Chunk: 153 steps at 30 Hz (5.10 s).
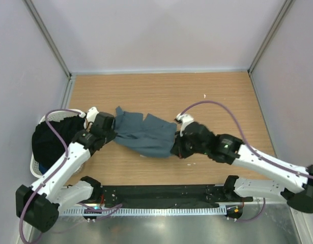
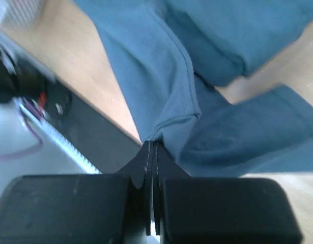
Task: Fold and stack the t-shirts
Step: Flatten the tshirt out
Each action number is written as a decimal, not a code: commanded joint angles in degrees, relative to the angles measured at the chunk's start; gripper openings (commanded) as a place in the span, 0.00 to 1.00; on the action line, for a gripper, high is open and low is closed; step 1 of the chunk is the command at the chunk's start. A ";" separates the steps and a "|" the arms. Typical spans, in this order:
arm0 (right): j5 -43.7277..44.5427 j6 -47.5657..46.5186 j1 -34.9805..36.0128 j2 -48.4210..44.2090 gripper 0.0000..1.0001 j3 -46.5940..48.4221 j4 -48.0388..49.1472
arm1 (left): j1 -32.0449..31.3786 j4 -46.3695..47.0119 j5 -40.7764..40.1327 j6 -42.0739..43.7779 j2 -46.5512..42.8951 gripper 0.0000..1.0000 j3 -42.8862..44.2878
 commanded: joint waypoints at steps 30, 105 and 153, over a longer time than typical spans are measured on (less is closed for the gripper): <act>8.07 -7.13 -9.63 36.41 0.76 22.58 14.25 | 7.82 -4.48 8.82 8.75 2.85 0.90 10.06; 30.84 -5.55 -41.36 41.88 0.01 59.04 -36.61 | 11.42 8.88 18.76 18.77 44.15 1.00 30.80; 22.39 -10.39 -58.59 63.07 0.01 54.85 -25.99 | -4.23 -11.15 16.39 25.19 56.56 0.00 43.46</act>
